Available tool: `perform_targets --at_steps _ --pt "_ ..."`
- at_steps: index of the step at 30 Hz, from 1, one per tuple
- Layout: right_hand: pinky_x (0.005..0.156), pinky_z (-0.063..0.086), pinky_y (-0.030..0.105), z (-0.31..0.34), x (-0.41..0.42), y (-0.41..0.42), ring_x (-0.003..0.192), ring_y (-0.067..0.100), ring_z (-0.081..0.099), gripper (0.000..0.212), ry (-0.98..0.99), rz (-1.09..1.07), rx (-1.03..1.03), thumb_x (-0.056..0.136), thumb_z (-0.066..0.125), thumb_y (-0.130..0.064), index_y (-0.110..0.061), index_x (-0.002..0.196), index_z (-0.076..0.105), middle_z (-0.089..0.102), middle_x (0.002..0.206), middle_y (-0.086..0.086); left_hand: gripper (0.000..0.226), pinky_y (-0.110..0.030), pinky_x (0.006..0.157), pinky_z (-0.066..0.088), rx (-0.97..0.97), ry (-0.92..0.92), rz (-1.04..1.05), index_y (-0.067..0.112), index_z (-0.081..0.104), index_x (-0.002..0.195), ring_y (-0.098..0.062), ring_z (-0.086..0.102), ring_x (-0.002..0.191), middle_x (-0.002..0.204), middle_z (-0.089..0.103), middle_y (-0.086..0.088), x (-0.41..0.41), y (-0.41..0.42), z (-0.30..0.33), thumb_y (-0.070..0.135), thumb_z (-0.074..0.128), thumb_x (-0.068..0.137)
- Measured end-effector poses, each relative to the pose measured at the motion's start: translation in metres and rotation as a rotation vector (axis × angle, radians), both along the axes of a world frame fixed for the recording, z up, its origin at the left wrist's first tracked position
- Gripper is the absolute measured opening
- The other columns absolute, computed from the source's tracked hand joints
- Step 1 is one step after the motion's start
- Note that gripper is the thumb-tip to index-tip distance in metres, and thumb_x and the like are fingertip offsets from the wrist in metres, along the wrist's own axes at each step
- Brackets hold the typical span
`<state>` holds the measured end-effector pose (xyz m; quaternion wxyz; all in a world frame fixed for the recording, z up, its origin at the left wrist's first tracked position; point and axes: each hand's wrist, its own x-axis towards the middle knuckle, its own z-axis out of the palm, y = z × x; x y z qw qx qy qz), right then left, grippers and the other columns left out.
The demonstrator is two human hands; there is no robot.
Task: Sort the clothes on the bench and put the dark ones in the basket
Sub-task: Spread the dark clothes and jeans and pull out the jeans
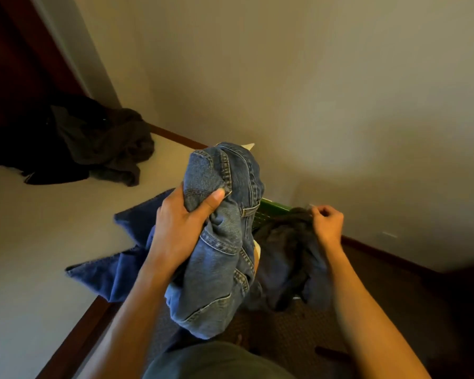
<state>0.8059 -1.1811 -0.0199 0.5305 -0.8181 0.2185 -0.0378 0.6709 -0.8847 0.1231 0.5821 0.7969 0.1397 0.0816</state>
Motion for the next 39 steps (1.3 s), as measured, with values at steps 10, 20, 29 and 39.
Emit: perform_targets --at_steps 10,20,29,39 --pt "0.069 0.052 0.037 -0.052 -0.061 -0.006 0.073 0.023 0.061 0.016 0.173 -0.223 0.131 0.09 0.06 -0.002 -0.003 0.077 0.069 0.067 0.076 0.014 0.07 -0.045 0.101 0.052 -0.05 0.103 -0.237 0.031 0.061 0.124 -0.018 0.065 0.114 0.119 0.07 0.006 0.131 -0.051 -0.064 0.077 0.065 0.071" --pt "0.066 0.05 0.031 -0.066 -0.116 -0.004 0.075 0.022 0.062 0.014 0.283 -0.416 0.178 0.093 0.057 -0.001 0.001 0.085 0.068 0.066 0.082 0.015 0.062 -0.047 0.096 0.05 0.038 0.884 -0.702 0.016 0.032 0.154 -0.035 0.054 0.127 0.149 0.047 -0.014 0.126 -0.05 -0.208 0.045 0.05 0.102" --pt "0.067 0.049 0.041 -0.112 -0.139 0.029 0.069 0.028 0.058 0.016 0.426 -0.39 0.221 0.089 0.059 -0.002 0.013 0.083 0.064 0.064 0.074 0.019 0.02 -0.034 0.08 0.048 0.051 0.981 -0.71 0.013 0.058 0.117 -0.018 0.058 0.079 0.11 0.06 -0.006 0.121 -0.013 -0.249 0.026 0.052 0.103" --pt "0.048 0.044 0.025 -0.145 -0.063 0.071 0.056 0.019 0.055 0.018 0.698 0.001 0.252 0.092 0.055 0.002 -0.006 0.075 0.059 0.06 0.07 0.012 0.04 -0.041 0.099 0.049 0.136 0.929 -0.591 0.008 0.056 0.132 -0.031 0.058 0.119 0.136 0.056 -0.014 0.147 -0.006 -0.307 0.021 0.066 0.095"
